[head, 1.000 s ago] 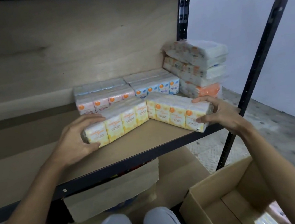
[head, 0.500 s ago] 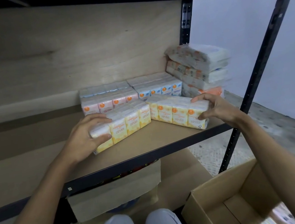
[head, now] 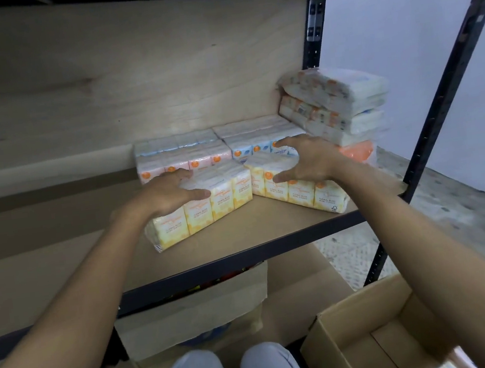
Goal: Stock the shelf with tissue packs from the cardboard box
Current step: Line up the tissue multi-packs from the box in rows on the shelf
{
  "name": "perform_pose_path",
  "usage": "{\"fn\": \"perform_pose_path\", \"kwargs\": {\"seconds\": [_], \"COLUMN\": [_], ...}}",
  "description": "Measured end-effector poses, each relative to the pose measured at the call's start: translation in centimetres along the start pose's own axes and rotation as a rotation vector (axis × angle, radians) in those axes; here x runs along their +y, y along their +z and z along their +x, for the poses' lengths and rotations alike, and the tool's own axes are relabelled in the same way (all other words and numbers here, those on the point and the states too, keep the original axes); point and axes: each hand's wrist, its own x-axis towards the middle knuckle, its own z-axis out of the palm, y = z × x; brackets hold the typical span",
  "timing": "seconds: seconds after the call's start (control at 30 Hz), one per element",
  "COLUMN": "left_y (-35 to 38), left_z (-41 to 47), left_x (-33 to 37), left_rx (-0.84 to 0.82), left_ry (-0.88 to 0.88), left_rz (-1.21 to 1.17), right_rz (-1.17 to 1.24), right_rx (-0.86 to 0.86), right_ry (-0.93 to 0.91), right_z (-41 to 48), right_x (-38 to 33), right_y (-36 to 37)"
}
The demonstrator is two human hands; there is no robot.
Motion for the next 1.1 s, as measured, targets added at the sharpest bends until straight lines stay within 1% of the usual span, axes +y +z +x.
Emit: {"fn": "perform_pose_path", "kwargs": {"seconds": [0.07, 0.1, 0.2, 0.27, 0.33, 0.47, 0.6, 0.7, 0.77, 0.87, 0.97, 1.03, 1.1], "left_y": [-0.1, -0.2, -0.2, 0.0, 0.2, -0.1, 0.0, 0.7, 1.4, 2.4, 2.4, 1.6, 0.4], "left_z": [0.4, 0.5, 0.5, 0.3, 0.1, -0.6, -1.3, -1.5, -1.6, -1.9, -1.9, -1.8, -1.3], "left_x": [0.1, 0.1, -0.4, -0.7, -0.7, -0.3, -0.4, -2.0, -3.2, -4.2, -3.7, -2.9, -2.4], "left_rx": [-0.069, -0.073, -0.014, 0.053, 0.114, 0.278, 0.513, 0.608, 0.615, 0.591, 0.575, 0.532, 0.432], "left_ry": [-0.069, -0.082, -0.065, -0.037, -0.014, 0.003, 0.142, 0.268, 0.299, 0.277, 0.266, 0.245, 0.182], "left_rz": [-0.040, -0.049, -0.070, -0.083, -0.039, 0.181, 0.399, 0.422, 0.438, 0.464, 0.471, 0.461, 0.392], "right_rz": [-0.024, -0.033, -0.064, -0.074, -0.071, -0.060, -0.053, -0.044, -0.050, -0.046, -0.038, -0.037, -0.031], "right_rx": [-0.101, -0.133, -0.123, -0.093, -0.083, -0.052, -0.004, 0.011, 0.018, -0.003, -0.032, -0.043, -0.054], "right_ry": [0.050, 0.069, 0.090, 0.078, 0.066, 0.032, -0.006, -0.039, -0.064, -0.101, -0.136, -0.155, -0.164], "right_z": [0.7, 0.9, 0.8, 0.8, 0.9, 0.7, 0.8, 0.7, 0.5, 0.4, 0.6, 0.6, 0.7], "right_x": [0.1, 0.4, 0.9, 0.9, 1.0, 1.1, 1.2, 1.2, 1.2, 1.1, 1.3, 1.4, 1.5], "right_y": [0.7, 1.1, 1.8, 1.9, 1.8, 1.7, 1.3, 1.4, 1.5, 1.6, 1.6, 1.5, 1.4]}}
